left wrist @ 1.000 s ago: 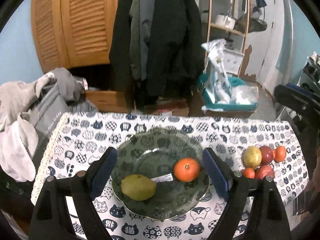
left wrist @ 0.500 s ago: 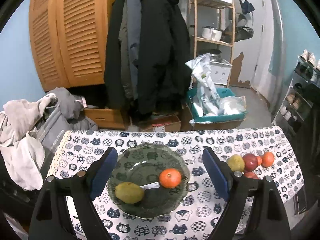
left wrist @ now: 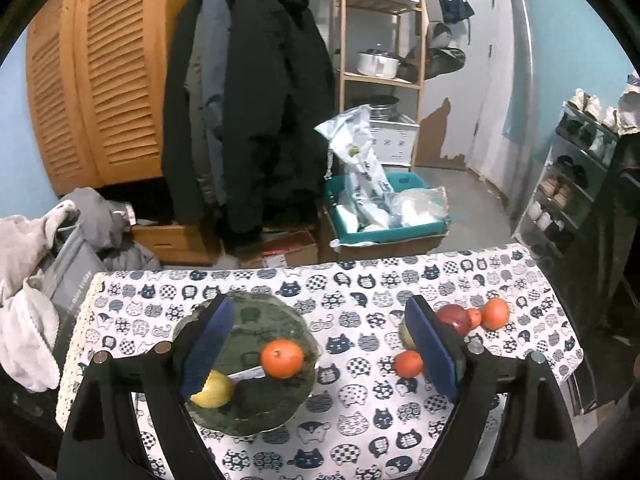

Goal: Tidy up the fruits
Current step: 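Lift both open grippers out of the bowl and back toward the fruit, then lower the right gripper onto the large red apple and close it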

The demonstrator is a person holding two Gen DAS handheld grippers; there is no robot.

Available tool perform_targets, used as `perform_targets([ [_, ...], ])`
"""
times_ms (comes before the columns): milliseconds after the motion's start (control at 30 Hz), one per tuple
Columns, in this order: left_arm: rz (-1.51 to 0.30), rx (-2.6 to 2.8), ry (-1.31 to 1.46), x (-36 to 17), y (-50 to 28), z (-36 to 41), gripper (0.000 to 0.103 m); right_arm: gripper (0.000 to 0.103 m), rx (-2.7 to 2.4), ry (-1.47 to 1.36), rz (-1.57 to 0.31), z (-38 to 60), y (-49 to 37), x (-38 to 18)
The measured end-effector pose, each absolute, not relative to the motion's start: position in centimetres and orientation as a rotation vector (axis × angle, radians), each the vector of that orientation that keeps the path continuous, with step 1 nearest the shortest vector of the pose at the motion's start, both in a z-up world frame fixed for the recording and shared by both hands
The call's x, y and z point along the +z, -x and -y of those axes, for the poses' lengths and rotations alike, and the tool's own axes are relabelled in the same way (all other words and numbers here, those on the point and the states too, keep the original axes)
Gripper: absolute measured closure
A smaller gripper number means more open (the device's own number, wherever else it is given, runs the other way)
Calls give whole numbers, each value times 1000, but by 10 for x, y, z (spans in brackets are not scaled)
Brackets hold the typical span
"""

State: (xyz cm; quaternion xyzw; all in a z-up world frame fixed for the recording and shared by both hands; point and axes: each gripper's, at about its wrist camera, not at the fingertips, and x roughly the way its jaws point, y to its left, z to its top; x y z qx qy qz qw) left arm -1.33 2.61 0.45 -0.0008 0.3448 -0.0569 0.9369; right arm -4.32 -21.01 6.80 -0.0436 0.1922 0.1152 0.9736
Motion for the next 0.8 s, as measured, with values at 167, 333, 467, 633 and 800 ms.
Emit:
perform_targets([
  [167,-729,-122,7,1,7,-15,15,15,197,89,-416,226,44,59],
  [333,-772,-127,-31,-17,-3,-2,15,15,172,93,-477,235,35,43],
  [467,-822,-131,-56,-39,-10,7,15,15,163,88,-553,239,24,23],
  [633,-906,-136,-57,-71,-25,12,15,15,144,78,-669,243,8,-11],
  [800,-982,-155,-41,-105,-39,20,15,15,123,79,-796,249,-6,-52],
])
